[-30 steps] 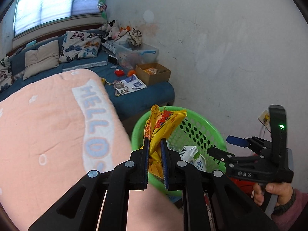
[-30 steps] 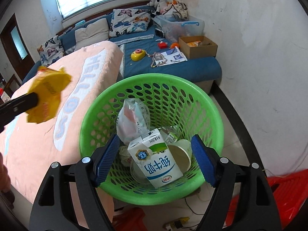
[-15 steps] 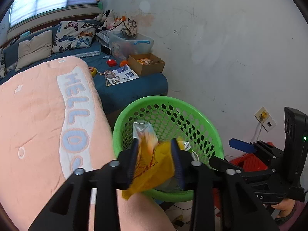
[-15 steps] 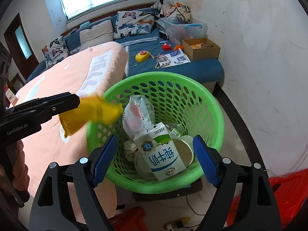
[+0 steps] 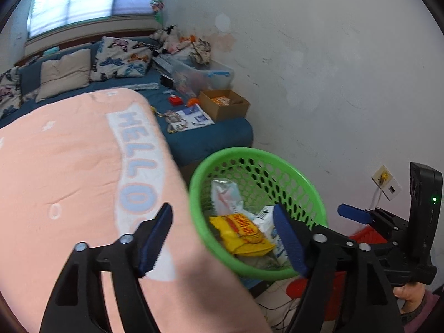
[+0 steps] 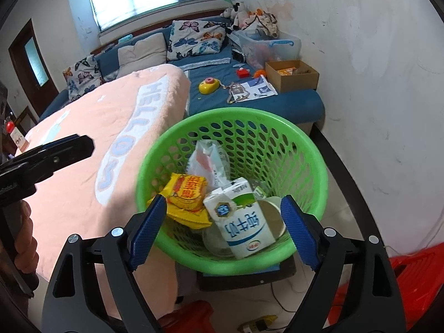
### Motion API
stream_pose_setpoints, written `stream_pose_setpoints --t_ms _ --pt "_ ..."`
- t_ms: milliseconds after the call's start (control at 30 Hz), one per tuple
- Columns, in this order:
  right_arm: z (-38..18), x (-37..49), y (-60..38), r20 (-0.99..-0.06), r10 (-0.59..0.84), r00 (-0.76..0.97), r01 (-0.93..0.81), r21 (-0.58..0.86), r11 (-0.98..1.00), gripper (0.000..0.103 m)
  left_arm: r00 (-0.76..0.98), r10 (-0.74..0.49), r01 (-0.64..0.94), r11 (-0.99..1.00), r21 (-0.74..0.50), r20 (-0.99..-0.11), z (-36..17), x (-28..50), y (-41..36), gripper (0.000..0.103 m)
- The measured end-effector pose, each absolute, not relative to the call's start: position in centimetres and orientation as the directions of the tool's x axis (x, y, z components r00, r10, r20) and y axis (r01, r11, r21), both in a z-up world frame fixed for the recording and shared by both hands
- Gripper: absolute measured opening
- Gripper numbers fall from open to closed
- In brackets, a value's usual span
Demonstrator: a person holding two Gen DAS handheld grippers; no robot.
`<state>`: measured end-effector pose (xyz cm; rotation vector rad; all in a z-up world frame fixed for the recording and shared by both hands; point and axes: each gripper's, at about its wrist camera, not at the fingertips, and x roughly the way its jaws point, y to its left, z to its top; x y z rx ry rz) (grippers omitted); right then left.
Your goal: Collect trash
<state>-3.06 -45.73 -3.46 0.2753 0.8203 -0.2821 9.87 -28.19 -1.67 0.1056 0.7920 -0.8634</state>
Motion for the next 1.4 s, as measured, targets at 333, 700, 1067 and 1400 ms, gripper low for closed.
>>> stream_pose_setpoints --t_ms 333,700,1067,1400 --pt "-2.2 -2.6 -41.6 -0.701 -0.105 0.706 0.285 0.145 0.948 0.093 0.585 -0.495 0.563 0.818 -0.118 -0.642 0.8 10.1 -20.5 0.092" --pt "-0.8 -1.7 -36.6 -0.661 -0.034 0.750 0.196 0.173 0.965 0.095 0.686 -0.390 0.448 0.892 -0.065 -0.615 2.1 8.9 -14.0 0.095" --pt "0.5 -1.5 -33.0 -0.611 -0.023 0.791 0.144 0.151 0.978 0.097 0.754 -0.315 0.342 0.937 -0.065 -0.576 3.2 7.7 -9.2 0.096" --pt "0.0 -0.9 -30.3 -0.601 -0.005 0.799 0.096 0.119 0.988 0.098 0.801 -0.233 0.252 0.967 -0.043 -0.551 3.2 6.5 -5.6 0.096"
